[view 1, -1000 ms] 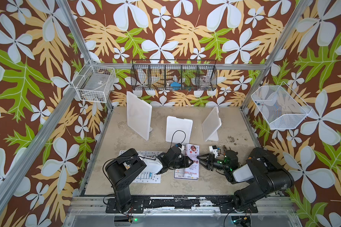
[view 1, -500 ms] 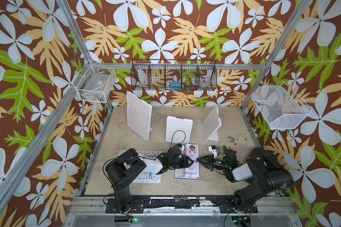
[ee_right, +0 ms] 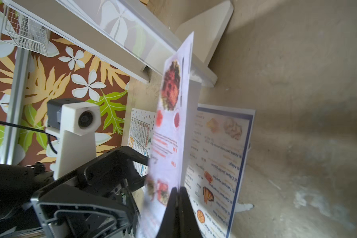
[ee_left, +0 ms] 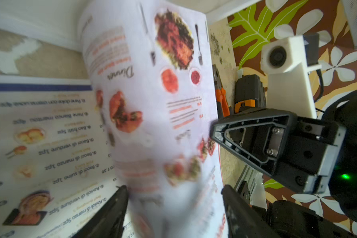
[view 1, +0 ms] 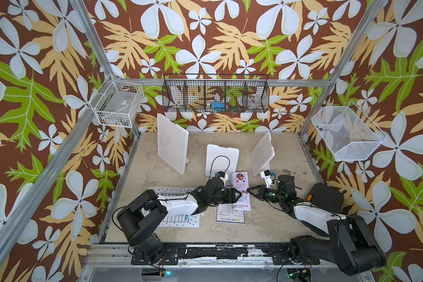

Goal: Insert the menus into the narrow rack
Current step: Pick up the menu from the center of the board.

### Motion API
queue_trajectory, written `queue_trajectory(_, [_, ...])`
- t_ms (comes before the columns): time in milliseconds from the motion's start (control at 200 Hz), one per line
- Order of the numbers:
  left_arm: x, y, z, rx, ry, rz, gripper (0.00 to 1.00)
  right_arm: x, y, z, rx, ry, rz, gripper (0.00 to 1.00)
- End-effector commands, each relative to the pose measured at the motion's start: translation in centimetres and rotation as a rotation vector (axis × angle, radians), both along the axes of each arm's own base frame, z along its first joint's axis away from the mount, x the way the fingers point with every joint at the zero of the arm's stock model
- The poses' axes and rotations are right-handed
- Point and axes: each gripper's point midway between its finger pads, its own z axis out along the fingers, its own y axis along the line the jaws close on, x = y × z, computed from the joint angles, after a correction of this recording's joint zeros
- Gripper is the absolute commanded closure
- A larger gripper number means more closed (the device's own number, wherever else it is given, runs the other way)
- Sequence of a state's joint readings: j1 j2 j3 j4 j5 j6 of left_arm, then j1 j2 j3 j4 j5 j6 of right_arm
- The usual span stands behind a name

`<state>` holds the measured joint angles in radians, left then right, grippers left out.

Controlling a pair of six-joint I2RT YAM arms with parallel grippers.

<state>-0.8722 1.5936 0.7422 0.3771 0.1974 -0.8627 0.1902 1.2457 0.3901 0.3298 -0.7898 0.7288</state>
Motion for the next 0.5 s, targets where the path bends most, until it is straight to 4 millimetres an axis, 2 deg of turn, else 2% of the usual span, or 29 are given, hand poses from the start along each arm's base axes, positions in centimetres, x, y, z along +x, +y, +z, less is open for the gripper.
queue_trajectory(0, [1.1, 1.8, 0.4, 0.087, -0.062, 0.044, 0.16, -0.7, -1.6, -1.4, -0.186, -0.006, 0.013, 1.0])
queue_trajectory(105, [1.9, 3.3, 2.2, 0.113, -0.115, 0.074, 0.0, -0.2, -2.2, 0.2, -0.26, -0.07, 0.011, 1.0])
queue_trajectory(205, [3.0, 5.1, 4.0, 0.154, -0.178, 0.109, 0.0, 0.2, -2.2, 2.0, -0.332, -0.14, 0.024, 1.0])
queue_trajectory(285, [4.1, 6.9, 5.9, 0.183, -0.24, 0.141, 0.0, 0.3, -1.2, 3.7, -0.399, -0.215, 0.06, 1.0])
queue_trajectory(375, [5.2, 8.9, 8.5, 0.209, -0.313, 0.18, 0.0, 0.2, 0.5, 5.5, -0.485, -0.293, 0.127, 1.0])
queue_trajectory(495, [6.2, 11.5, 12.4, 0.275, -0.448, 0.238, 0.0, 0.6, 1.6, 7.4, -0.576, -0.363, 0.172, 1.0])
